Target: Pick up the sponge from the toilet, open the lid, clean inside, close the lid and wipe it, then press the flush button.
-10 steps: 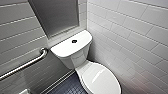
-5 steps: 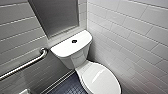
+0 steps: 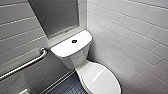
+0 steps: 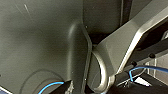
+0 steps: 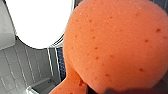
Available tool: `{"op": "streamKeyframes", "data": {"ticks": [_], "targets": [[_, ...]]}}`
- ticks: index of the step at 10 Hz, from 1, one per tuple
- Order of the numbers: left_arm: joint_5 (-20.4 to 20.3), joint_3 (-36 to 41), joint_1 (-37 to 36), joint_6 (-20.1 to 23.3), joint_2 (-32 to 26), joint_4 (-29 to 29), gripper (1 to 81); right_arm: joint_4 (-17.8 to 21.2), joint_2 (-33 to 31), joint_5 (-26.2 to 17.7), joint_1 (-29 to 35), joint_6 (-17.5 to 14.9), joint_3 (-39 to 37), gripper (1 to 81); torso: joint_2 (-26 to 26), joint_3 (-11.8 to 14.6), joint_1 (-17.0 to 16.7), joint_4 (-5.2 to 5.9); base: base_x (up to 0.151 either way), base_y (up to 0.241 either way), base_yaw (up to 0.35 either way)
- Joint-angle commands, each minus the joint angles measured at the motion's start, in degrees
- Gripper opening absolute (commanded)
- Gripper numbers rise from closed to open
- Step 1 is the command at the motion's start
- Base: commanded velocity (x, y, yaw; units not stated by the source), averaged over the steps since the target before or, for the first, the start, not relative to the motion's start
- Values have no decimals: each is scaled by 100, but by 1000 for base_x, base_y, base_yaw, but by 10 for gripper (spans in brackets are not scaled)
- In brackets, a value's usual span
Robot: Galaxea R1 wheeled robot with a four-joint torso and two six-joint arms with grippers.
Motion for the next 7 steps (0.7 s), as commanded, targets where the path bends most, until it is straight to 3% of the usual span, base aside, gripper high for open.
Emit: {"op": "streamKeyframes", "data": {"ticks": [1,4,7], "targets": [[469,128,45,38,-23,34,811,-344,-522,-805,1011,-183,572,10,0,0,0,0,0,0,0],[451,111,45,38,-58,26,811,-335,-58,-1920,2338,-183,143,10,0,0,0,0,0,0,0],[416,102,37,29,-58,17,811,-335,908,-2888,3341,-113,-814,10,0,0,0,0,0,0,0]]}}
